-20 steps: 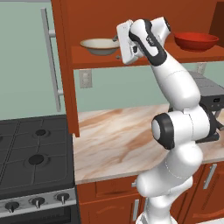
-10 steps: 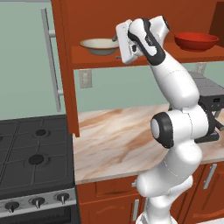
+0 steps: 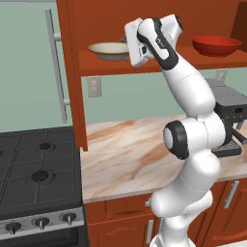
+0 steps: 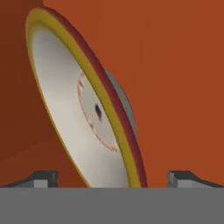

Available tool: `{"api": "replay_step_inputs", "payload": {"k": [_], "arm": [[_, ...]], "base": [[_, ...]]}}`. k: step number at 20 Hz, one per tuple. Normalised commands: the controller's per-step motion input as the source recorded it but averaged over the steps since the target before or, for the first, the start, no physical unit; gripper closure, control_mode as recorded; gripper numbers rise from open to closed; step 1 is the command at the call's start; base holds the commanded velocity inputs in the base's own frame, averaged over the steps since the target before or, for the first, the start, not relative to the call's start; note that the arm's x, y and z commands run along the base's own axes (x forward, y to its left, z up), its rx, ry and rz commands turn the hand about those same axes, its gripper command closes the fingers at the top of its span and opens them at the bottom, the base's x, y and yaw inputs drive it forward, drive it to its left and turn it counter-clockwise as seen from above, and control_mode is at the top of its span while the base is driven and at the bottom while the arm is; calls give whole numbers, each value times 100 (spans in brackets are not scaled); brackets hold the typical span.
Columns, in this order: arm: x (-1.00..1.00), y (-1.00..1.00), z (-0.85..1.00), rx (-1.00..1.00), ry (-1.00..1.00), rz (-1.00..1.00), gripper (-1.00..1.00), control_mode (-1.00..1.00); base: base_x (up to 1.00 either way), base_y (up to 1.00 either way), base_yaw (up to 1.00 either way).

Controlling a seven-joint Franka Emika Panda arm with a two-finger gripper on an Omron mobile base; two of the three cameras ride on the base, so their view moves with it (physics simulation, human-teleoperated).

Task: Pick both bowls and place them on the counter. Then place the shrimp in one bowl and place the donut in the other bowl.

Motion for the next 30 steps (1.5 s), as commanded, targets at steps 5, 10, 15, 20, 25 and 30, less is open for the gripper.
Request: {"api": "replay_step_inputs", "payload": {"k": [5,10,15,20,25,30], "arm": [[24,14,-15,0,0,0,-100,-100],[8,5,-26,0,0,0,-100,-100],[3,0,-25,0,0,0,-100,-100],[4,2,-26,0,0,0,-100,-100],[22,10,-27,0,0,0,-100,-100],[29,16,-25,0,0,0,-100,-100]], "base": [[0,0,0],[0,0,0],[0,0,0],[0,0,0],[0,0,0],[0,0,0]]}}
